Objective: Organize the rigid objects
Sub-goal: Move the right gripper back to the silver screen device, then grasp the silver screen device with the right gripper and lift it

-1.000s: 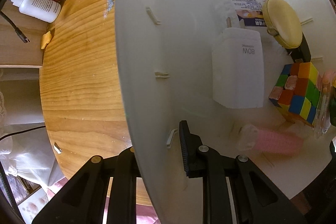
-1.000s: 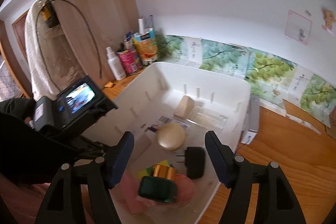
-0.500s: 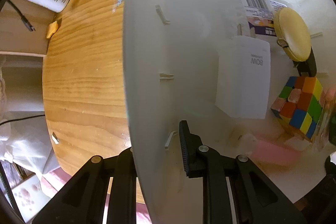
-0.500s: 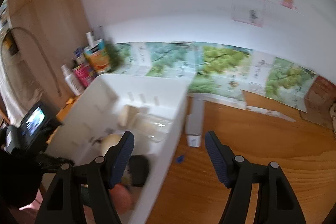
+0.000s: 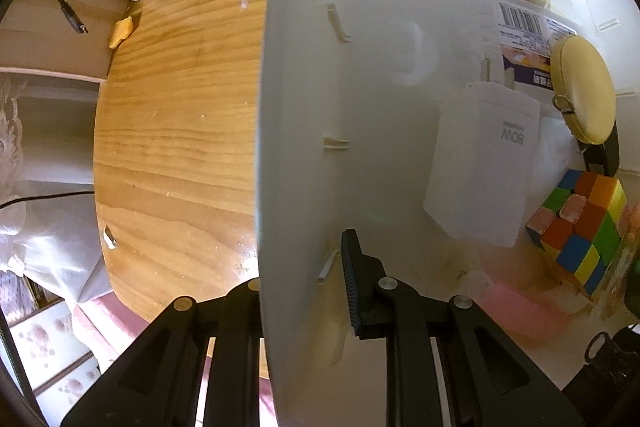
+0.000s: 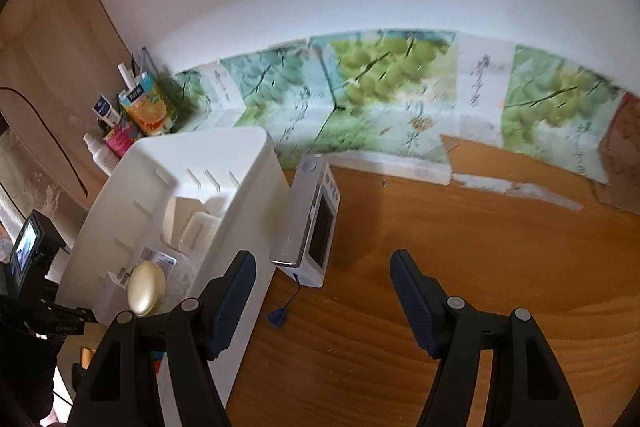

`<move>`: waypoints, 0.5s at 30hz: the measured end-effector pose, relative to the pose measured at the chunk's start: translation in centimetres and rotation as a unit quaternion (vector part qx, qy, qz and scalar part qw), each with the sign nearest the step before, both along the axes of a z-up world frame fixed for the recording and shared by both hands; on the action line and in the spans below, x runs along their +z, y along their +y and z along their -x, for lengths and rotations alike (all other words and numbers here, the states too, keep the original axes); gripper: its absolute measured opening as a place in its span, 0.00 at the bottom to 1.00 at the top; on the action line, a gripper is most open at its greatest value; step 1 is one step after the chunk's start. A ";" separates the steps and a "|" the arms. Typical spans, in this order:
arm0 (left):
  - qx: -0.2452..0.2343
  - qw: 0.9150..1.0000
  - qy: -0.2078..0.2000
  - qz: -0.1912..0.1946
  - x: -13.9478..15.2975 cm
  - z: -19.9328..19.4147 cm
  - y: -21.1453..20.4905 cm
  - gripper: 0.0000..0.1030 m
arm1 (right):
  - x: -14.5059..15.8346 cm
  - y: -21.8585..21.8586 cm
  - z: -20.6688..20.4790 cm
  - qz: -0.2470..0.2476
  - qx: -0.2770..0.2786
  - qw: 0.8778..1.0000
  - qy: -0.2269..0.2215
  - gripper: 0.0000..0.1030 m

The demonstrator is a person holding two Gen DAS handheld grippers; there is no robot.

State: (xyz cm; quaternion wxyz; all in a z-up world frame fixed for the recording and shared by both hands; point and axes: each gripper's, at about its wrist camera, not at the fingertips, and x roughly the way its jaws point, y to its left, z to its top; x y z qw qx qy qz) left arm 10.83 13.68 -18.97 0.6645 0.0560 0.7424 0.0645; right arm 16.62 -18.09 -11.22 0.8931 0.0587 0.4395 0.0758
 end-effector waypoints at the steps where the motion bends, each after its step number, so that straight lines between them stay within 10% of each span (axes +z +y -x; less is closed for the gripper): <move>1: 0.003 1.000 0.000 0.000 0.0 0.0 0.1 0.20 | -0.4 0.1 -0.3 -0.003 0.006 1.000 0.004 0.65; 15: 0.028 1.000 0.007 0.001 -1.3 -0.3 3.1 0.22 | -3.8 0.8 -2.7 -0.012 0.035 0.999 0.021 0.45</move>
